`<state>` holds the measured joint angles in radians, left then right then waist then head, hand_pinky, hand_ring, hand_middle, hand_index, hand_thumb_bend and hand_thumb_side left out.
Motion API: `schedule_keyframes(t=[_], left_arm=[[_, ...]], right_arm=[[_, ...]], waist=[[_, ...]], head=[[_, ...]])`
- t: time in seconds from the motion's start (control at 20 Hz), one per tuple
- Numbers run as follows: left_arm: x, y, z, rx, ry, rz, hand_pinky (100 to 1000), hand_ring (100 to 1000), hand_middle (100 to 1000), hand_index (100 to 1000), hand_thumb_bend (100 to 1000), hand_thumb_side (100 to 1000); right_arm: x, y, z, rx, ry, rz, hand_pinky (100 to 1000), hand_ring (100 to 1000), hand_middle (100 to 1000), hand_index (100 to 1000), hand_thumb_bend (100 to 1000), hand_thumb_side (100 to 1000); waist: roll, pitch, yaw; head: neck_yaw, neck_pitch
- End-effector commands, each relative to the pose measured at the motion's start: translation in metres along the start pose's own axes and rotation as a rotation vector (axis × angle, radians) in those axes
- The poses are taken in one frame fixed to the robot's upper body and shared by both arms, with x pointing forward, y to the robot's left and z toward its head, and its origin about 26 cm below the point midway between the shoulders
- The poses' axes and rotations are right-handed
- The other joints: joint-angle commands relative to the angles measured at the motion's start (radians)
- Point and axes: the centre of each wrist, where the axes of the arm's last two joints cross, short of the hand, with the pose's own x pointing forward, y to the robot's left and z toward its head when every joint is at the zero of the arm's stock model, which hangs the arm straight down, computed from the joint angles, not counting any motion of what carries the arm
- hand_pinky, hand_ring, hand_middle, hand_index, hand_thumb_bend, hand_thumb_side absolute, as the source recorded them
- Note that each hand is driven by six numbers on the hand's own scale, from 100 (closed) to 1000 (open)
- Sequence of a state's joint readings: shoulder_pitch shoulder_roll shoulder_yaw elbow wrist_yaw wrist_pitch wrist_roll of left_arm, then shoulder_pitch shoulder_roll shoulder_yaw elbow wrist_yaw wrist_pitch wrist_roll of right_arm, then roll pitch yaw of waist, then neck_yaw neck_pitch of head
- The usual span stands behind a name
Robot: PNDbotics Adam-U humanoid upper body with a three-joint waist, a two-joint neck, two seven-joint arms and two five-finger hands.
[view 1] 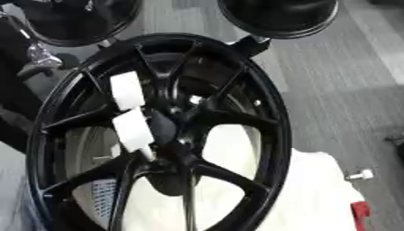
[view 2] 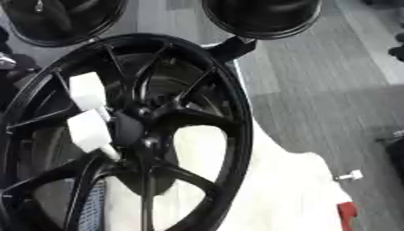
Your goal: Pull the pin out of the wheel hub.
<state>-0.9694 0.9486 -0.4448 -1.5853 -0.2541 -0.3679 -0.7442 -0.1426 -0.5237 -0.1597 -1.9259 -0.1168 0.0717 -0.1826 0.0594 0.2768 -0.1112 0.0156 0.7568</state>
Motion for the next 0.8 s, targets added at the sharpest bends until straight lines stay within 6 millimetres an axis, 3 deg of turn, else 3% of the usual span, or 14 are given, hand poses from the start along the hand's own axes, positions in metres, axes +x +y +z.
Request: schedule_keyframes(t=[0.05, 0.45, 0.8], left_arm=[[-0.005, 0.007, -0.001, -0.122, -0.08, -0.087, 892, 847, 782, 864, 357, 100], [-0.012, 0.0, -0.014, -0.161, -0.105, -0.095, 898, 853, 789, 871, 423, 103], [0.003, -0.004, -0.02, -0.204, -0.164, -0.182, 906, 859, 807, 876, 486, 120]], right_arm=[[0.008, -0.003, -0.006, 0.009, -0.032, 0.008, 791, 684, 676, 804, 100, 552], [0.017, 0.001, -0.013, 0.025, -0.072, -0.009, 791, 685, 677, 804, 100, 550], [0.02, 0.003, -0.016, 0.029, -0.082, -0.018, 790, 684, 675, 804, 100, 551]], waist=[[-0.006, -0.024, -0.003], [-0.006, -0.032, -0.011], [-0.002, -0.035, -0.023]], head=[[0.003, 0.012], [0.02, 0.013], [0.016, 0.013]])
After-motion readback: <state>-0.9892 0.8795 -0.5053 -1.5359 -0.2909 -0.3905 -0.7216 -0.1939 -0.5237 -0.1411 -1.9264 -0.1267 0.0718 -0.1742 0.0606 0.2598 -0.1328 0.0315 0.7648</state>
